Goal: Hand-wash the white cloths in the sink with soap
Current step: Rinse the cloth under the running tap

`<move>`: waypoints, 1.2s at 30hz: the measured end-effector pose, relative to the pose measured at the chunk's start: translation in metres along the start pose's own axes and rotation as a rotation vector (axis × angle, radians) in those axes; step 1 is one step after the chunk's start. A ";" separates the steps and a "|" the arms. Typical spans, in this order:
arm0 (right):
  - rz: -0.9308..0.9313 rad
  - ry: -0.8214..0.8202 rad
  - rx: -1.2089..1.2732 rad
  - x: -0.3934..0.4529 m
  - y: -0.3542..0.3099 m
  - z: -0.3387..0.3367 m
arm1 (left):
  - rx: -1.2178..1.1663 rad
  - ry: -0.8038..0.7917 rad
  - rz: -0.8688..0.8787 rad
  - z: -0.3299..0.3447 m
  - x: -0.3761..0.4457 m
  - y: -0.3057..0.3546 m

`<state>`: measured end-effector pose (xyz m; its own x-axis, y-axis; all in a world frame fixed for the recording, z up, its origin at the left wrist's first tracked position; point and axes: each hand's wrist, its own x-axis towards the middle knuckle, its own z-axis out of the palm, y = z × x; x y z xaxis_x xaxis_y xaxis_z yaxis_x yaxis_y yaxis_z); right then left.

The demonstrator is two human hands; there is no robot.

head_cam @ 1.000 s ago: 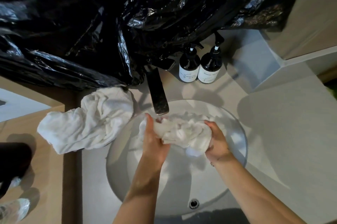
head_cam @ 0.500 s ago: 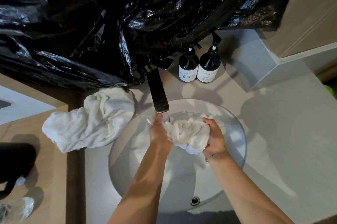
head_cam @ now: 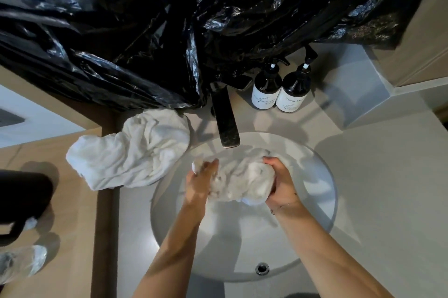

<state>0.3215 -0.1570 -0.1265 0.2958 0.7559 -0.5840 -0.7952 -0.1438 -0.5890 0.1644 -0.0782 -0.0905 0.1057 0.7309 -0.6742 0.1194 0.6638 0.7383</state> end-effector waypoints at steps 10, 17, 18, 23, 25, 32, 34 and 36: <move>0.257 -0.153 -0.100 -0.002 -0.028 0.033 | 0.033 -0.528 0.134 -0.028 -0.023 -0.003; 0.370 -0.229 -0.039 -0.012 -0.033 0.021 | -0.236 -0.287 0.057 -0.020 -0.022 0.000; 0.402 -0.229 -0.045 -0.015 -0.030 0.015 | -0.237 -0.292 0.094 -0.021 -0.020 0.004; 0.456 -0.216 -0.218 -0.024 -0.015 -0.004 | -0.165 -0.192 0.189 -0.034 -0.011 0.020; 0.432 -0.202 -0.288 -0.024 -0.019 -0.006 | -0.175 -0.220 0.192 -0.046 -0.011 0.024; 0.294 -0.183 -0.134 -0.020 -0.049 -0.015 | -0.254 -0.204 0.134 -0.069 -0.021 0.013; 0.272 -0.222 -0.103 -0.014 -0.050 -0.018 | -0.275 -0.207 0.130 -0.068 -0.025 0.010; 0.256 -0.250 -0.066 -0.006 -0.044 -0.024 | -0.337 -0.233 0.118 -0.068 -0.029 0.011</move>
<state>0.3675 -0.1706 -0.1112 -0.0536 0.8213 -0.5679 -0.7885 -0.3838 -0.4806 0.0953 -0.0814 -0.0621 0.3246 0.7754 -0.5417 -0.2322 0.6205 0.7491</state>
